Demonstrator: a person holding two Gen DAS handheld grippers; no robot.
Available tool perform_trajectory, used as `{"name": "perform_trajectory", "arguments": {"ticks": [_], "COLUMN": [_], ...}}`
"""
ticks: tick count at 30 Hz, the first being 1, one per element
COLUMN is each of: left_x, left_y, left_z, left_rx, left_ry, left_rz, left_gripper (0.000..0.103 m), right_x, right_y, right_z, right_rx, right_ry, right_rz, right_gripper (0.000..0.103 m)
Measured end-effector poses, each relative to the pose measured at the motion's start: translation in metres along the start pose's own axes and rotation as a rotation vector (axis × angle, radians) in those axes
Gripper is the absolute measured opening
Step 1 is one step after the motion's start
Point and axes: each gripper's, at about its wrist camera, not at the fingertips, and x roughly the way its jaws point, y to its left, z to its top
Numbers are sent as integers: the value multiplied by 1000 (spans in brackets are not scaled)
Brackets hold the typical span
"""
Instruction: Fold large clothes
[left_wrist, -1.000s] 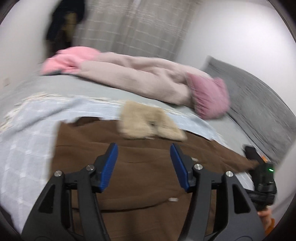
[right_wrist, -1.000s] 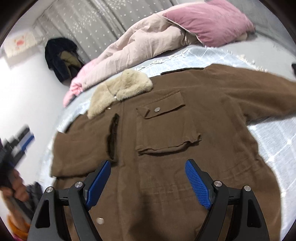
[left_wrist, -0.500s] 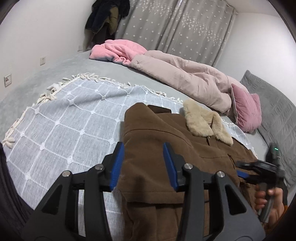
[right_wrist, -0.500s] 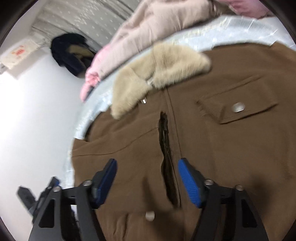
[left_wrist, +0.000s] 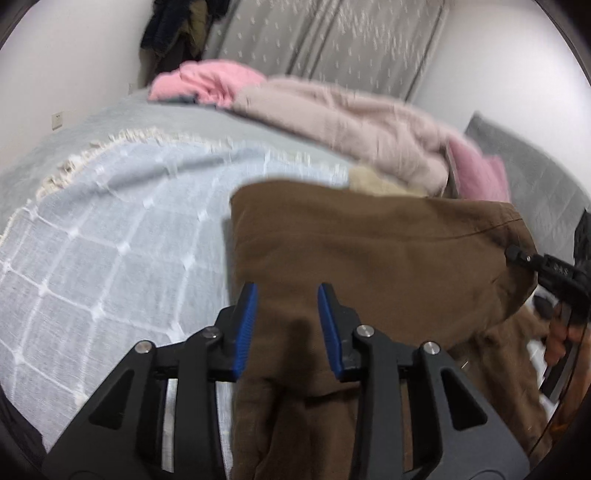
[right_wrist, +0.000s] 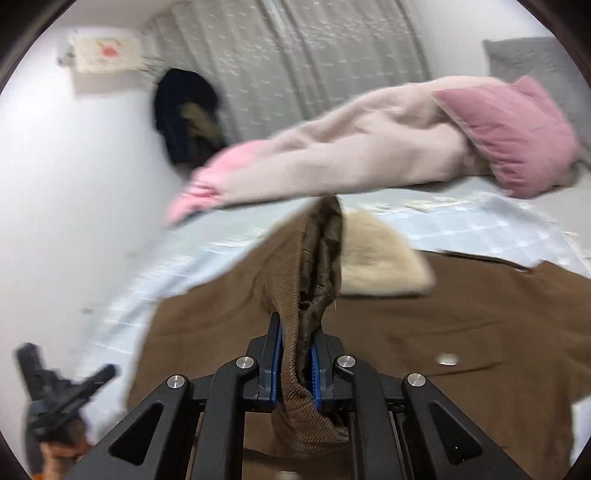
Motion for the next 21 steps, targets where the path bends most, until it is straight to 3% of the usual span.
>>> {"name": "perform_trajectory", "arguments": {"ticks": [2,4,5,8,12,13,15,16,17,18,20,21], "left_x": [28,34,32,15,4,10,37,38,36,32,24,20], "left_y": [-3,-4,-6,-10,-23,-26,-26,-28,-31,-37,-41,-42], "left_z": [-16,-23,-21,-10,-10,-11,-25,-27,-27,-25,-22,-22], "left_rx": [24,41,47,49,67,80,118,122,136,156,153,137], "left_ry": [120,132,134,84,27,50,166,153,142,151,153,155], "left_rz": [60,91,97,88,-8,6,96,101,118,142,159,150], "left_gripper": [36,36,36,36,36,36,36,36,36,37,49,68], "right_x": [42,72,78,54,33,34,50,62,69,69,62,53], "right_y": [-23,-41,-49,-58,-48,-42,-35,-36,-42,-44,-52,-56], "right_z": [-16,-33,-42,-44,-43,-46,-51,-54,-61,-61,-56,-54], "right_rx": [16,-3,-6,51,27,-16,-89,-118,-124,-104,-47,-17], "right_ry": [171,309,322,222,114,115,180,233,266,246,230,218], "right_rz": [-99,-181,-172,-154,-107,-120,-195,-257,-268,-251,-244,-228], "right_gripper": [21,23,24,32,42,45,45,45,45,45,49,50]}}
